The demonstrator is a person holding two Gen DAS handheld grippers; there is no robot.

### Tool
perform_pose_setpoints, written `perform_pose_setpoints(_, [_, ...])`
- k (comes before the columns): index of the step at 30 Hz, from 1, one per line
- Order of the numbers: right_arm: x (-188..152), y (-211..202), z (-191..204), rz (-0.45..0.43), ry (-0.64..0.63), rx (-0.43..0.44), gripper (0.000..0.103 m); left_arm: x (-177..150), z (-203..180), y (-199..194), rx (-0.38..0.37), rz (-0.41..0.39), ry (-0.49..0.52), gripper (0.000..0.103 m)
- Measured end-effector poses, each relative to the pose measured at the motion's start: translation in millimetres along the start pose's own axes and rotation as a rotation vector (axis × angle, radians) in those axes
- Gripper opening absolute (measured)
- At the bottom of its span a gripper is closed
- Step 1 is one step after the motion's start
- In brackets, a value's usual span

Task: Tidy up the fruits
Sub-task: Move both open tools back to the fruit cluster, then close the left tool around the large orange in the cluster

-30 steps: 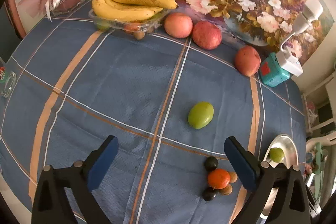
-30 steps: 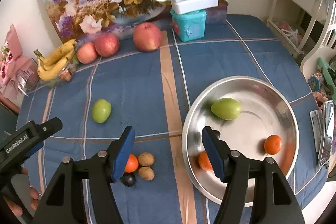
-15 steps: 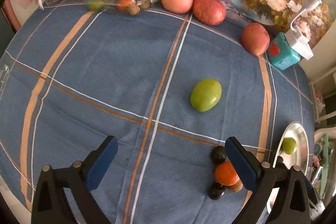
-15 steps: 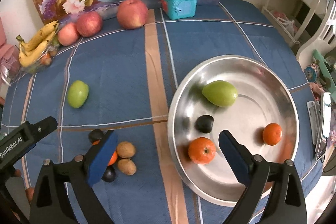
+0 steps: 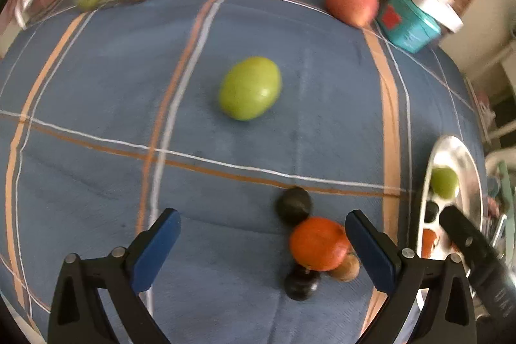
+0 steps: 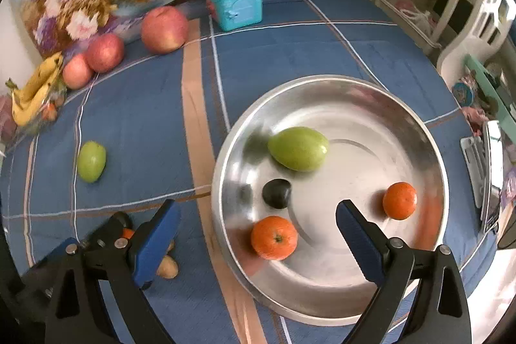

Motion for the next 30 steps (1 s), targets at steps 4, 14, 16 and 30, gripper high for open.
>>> perform_pose_setpoints(4, [0.8, -1.9, -5.0, -0.01, 0.026, 0.006, 0.097, -7.9, -13.2, 2.5, -0.019, 0.014, 0.027, 0.103])
perform_pose_setpoints(14, [6.1, -6.6, -3.9, -0.035, 0.037, 0.019, 0.097, -13.1, -31.1, -2.1, -0.073, -0.005, 0.024, 0.102])
perform_pose_setpoints(16, [7.6, -7.1, -5.5, -0.039, 0.04, 0.014, 0.097, -9.9, -33.9, -4.7, -0.069, -0.021, 0.035, 0.101])
perform_pose_setpoints(30, [7.3, -10.8, -1.8, -0.044, 0.032, 0.016, 0.097, -15.9, -32.0, 6.9, -0.125, 0.051, -0.025, 0.057])
Point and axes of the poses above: each gripper's, at about its wrist camera, not at the fingertips, and y roughly the way its jaws point, z to its left, x to its top, the point moved 9 cm from there along y, roughly the way its jaws point, and after that the axes turned 11 degrees about -y, right-handed, at the moved point
